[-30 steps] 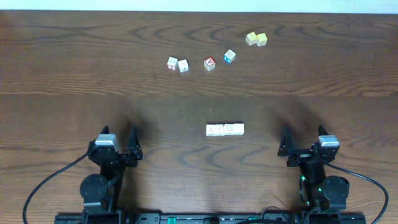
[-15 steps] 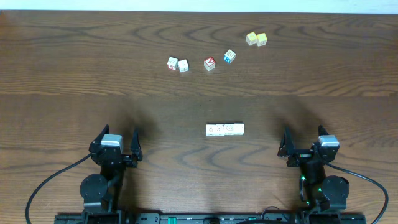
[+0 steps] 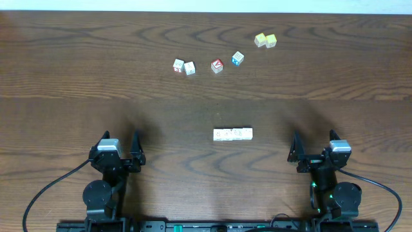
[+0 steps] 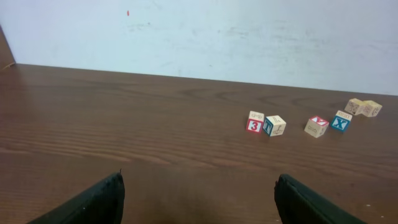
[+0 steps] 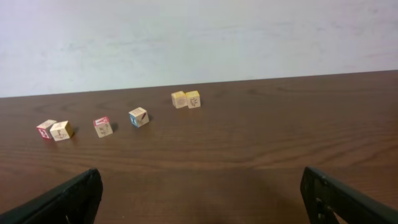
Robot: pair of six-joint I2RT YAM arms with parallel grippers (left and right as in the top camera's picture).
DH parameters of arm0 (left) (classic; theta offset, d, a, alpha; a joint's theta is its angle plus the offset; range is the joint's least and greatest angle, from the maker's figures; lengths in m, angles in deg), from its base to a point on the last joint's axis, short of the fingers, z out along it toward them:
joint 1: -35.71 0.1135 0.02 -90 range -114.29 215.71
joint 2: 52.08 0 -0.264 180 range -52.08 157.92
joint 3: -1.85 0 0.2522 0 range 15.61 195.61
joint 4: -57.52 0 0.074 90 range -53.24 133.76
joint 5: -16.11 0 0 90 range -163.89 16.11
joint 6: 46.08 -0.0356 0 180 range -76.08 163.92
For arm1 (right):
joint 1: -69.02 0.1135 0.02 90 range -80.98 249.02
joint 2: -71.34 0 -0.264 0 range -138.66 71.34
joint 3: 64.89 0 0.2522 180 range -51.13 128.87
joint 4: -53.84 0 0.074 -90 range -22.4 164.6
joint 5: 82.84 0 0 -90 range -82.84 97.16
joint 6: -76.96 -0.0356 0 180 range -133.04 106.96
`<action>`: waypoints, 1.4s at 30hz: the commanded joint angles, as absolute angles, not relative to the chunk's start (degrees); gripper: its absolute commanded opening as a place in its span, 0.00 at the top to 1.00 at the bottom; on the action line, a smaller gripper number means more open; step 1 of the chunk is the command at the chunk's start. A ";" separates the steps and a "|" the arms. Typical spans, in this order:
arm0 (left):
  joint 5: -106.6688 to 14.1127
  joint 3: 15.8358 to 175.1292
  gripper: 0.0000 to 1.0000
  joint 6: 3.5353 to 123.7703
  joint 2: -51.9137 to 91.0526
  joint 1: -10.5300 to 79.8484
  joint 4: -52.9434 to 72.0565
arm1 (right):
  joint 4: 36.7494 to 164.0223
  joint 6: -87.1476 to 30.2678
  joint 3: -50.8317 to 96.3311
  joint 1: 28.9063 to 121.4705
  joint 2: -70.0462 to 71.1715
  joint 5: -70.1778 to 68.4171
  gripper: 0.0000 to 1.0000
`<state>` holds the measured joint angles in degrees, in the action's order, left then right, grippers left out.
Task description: Lift 4 blocks
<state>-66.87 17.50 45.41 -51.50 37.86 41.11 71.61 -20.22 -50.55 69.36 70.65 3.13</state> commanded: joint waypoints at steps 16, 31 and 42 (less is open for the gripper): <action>-67.06 15.84 0.22 43.12 -52.00 37.88 40.23 | 71.68 -20.24 -50.79 68.90 71.00 3.70 0.01; -67.06 15.84 0.23 43.12 -51.85 37.88 40.23 | 71.68 -20.24 -50.79 68.90 71.00 3.72 0.01; -67.06 15.84 0.22 43.12 -51.85 37.88 40.25 | 71.65 -20.24 -50.79 68.90 71.00 3.70 0.01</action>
